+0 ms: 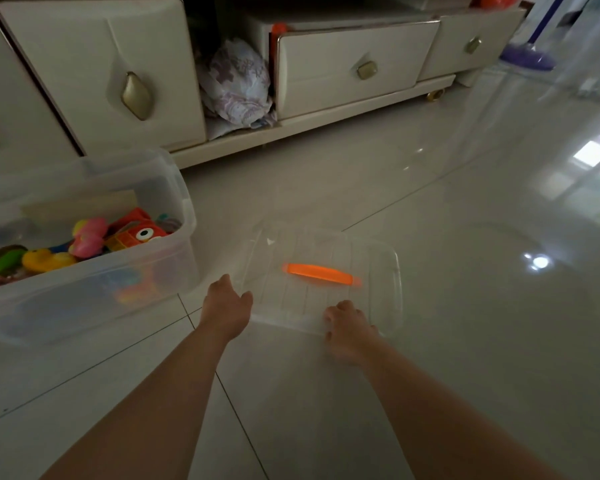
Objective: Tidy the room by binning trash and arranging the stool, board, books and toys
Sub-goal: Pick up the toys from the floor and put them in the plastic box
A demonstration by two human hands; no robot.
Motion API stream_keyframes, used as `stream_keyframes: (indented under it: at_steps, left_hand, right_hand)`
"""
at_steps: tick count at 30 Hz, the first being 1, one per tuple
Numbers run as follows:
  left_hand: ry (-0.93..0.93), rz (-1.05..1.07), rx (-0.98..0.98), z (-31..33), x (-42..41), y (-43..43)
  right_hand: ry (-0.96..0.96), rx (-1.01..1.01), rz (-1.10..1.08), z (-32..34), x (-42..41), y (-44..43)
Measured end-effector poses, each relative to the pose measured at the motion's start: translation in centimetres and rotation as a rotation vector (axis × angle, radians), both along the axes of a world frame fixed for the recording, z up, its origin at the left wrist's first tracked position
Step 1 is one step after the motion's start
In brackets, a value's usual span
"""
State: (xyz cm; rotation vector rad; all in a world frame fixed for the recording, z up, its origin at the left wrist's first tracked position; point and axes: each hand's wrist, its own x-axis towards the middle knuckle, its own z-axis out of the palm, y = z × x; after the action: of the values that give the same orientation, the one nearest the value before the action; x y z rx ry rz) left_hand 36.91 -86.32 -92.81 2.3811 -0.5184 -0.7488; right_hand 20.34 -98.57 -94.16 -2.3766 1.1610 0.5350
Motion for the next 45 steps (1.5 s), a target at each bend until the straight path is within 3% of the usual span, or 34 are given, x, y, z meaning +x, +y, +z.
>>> stream_keyframes:
  at_steps: [7,9,13,18,30,38,45]
  left_hand:
    - [-0.012,-0.053,0.078,-1.9,-0.5,0.5]
    - [-0.029,-0.073,0.107,-1.9,-0.9,0.6]
    - [-0.054,-0.045,0.175,-2.6,-1.1,0.7]
    - [-0.028,-0.045,0.200,-3.7,-1.0,0.9]
    - [-0.034,-0.023,0.081,-2.7,-1.2,0.2]
    - [-0.197,-0.076,-0.081,2.5,-1.0,-1.2]
    - [-0.296,0.019,-0.207,8.7,0.5,1.2]
  right_hand:
    - [-0.073,-0.092,0.035,0.2,-1.4,-0.1]
    - [-0.067,-0.191,-0.070,-0.1,-1.8,-0.9]
    - [0.064,-0.048,-0.427,-1.3,-2.9,-1.8]
    - [0.030,0.045,-0.527,-2.4,-3.5,-2.4]
    - [-0.066,0.072,-0.608,-2.0,-4.5,-2.5]
    - [-0.192,0.056,-0.653,2.7,-5.2,-2.5]
    - [-0.370,-0.039,-0.579,7.9,-2.6,-1.3]
